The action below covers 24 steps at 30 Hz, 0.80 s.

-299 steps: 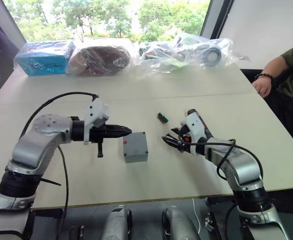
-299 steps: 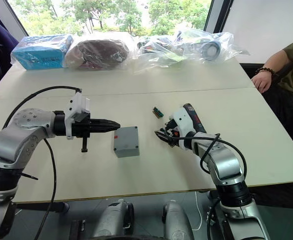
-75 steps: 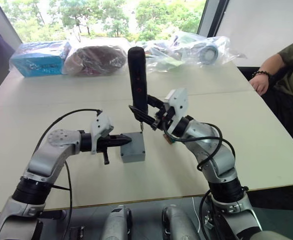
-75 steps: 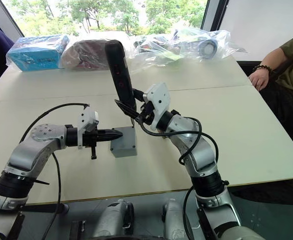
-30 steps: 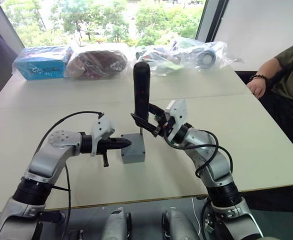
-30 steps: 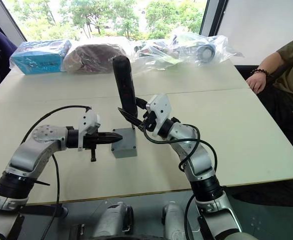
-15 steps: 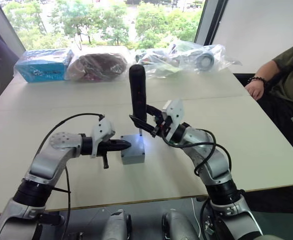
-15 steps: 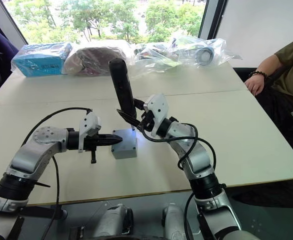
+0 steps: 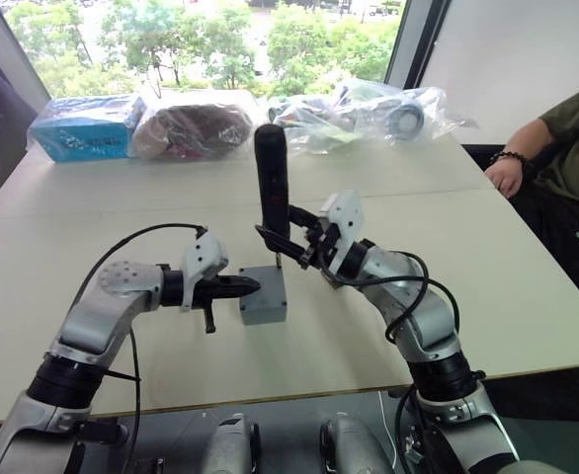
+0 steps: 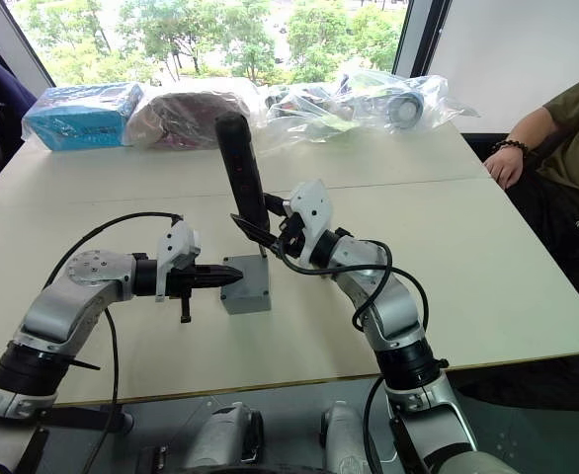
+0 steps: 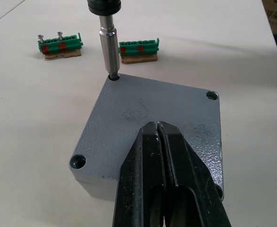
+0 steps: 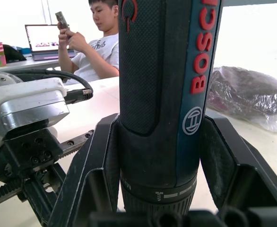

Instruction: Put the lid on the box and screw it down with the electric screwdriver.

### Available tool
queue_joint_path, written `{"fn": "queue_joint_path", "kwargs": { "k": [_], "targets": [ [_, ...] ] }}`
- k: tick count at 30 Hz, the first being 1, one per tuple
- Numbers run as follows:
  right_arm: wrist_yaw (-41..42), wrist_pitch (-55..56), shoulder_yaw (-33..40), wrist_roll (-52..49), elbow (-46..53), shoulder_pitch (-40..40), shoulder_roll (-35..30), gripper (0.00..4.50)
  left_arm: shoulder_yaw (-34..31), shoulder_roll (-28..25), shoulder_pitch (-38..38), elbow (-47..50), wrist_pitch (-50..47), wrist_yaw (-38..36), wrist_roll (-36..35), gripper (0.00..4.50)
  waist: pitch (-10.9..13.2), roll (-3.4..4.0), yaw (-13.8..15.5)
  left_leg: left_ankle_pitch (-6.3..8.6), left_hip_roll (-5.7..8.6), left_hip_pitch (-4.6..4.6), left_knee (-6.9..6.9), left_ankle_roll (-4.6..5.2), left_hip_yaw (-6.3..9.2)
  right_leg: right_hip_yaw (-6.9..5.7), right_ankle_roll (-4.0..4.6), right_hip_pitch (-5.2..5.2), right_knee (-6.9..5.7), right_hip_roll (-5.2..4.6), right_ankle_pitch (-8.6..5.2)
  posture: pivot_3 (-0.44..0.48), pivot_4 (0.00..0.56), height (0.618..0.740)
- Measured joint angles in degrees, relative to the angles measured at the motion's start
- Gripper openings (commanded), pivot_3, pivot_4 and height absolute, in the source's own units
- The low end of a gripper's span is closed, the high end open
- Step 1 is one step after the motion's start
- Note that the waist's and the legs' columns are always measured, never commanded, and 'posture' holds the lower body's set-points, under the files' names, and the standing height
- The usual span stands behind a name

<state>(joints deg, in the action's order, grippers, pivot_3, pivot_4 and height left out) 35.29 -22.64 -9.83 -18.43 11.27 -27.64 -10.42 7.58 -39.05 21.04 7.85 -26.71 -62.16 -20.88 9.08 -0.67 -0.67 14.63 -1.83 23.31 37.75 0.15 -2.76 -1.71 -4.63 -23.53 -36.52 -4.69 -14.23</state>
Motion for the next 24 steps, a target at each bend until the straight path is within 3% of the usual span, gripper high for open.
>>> {"fn": "queue_joint_path", "kwargs": {
  "k": [6,9,12,17,24],
  "targets": [
    [-4.7,-10.5,5.9,-6.9,3.2,-3.6,0.4,1.85,0.0,0.0,0.0,1.3,-0.4,-0.1,-0.9,0.0,0.3,0.14,0.0,0.0,0.03,0.3,-0.04,0.0,-0.06,0.01,-0.01,-0.24,0.17,-0.08,0.03,0.0,0.15,0.74],
    [-9.0,-17.7,13.5,-14.6,5.9,-9.7,-0.2,1.85,0.0,0.0,0.1,2.1,-0.9,-0.1,-1.5,0.0,0.5,0.11,0.1,-0.01,0.03,0.65,-0.03,0.0,-0.07,0.01,-0.03,-0.57,0.17,-0.09,0.08,0.0,0.15,0.74],
    [-12.5,-25.4,18.6,-20.2,8.5,-14.0,-4.5,1.85,-0.1,0.0,1.3,3.6,-2.2,-0.1,-2.9,0.0,0.5,0.12,0.1,-0.01,0.04,1.04,0.03,0.0,-0.03,-0.03,-0.19,-0.89,0.16,-0.05,0.18,0.0,0.15,0.74],
    [-17.6,-45.7,14.9,-18.2,7.0,-17.4,-18.7,1.85,-2.8,-1.0,5.0,8.1,-4.0,-1.0,-6.8,0.0,0.6,0.13,0.0,-0.01,0.08,1.1,0.06,0.0,-0.08,-0.02,-0.02,-0.94,0.21,-0.07,0.09,0.0,0.15,0.74],
    [-19.2,-67.8,13.6,-18.4,-2.6,-23.4,-23.7,1.85,-4.3,-2.1,7.3,10.9,-5.6,-2.1,-10.4,0.0,0.9,0.33,-0.1,-0.01,0.09,1.12,0.01,0.02,-0.1,0.0,-0.22,-1.05,0.17,0.13,0.2,0.0,0.15,0.74]
  ]
}}
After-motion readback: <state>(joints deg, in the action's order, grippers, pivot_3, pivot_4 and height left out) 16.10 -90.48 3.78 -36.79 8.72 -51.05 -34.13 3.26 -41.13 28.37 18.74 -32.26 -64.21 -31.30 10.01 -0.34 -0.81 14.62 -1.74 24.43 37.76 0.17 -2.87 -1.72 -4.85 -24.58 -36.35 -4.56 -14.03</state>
